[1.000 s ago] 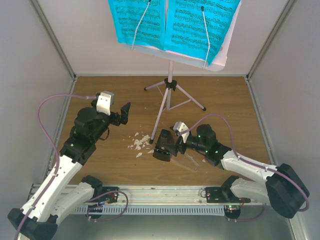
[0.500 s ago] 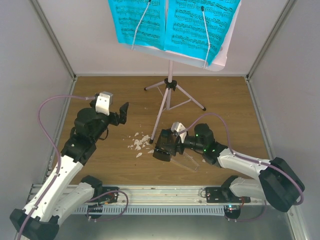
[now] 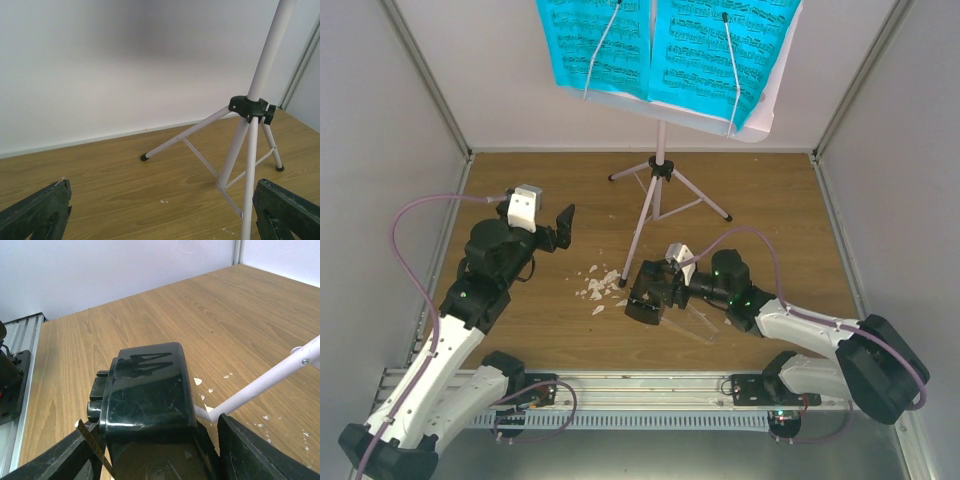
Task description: Pack up the instrument practice props
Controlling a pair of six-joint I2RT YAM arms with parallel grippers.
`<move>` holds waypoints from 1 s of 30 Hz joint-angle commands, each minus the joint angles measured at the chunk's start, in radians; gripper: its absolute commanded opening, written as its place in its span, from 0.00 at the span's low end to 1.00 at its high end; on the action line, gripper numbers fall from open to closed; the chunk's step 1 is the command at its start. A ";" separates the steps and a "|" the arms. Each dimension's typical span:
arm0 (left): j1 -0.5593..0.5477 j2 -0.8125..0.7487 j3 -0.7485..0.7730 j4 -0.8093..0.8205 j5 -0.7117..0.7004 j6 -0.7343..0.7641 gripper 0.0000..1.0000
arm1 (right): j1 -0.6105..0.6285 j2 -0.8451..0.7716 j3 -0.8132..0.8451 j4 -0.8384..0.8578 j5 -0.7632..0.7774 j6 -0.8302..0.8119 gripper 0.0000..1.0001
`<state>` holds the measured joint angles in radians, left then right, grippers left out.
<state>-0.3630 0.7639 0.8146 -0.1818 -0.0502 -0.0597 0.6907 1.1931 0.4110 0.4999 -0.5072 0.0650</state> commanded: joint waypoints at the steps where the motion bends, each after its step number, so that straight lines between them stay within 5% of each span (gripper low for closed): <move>1: 0.009 -0.011 -0.010 0.064 -0.005 0.001 0.99 | 0.000 0.008 -0.022 0.050 -0.024 0.036 0.61; 30: 0.015 -0.025 -0.017 0.064 -0.006 -0.007 0.99 | 0.001 0.047 -0.003 0.051 0.044 0.047 0.57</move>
<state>-0.3569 0.7521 0.8124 -0.1810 -0.0502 -0.0605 0.6918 1.2194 0.3996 0.5568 -0.4992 0.1062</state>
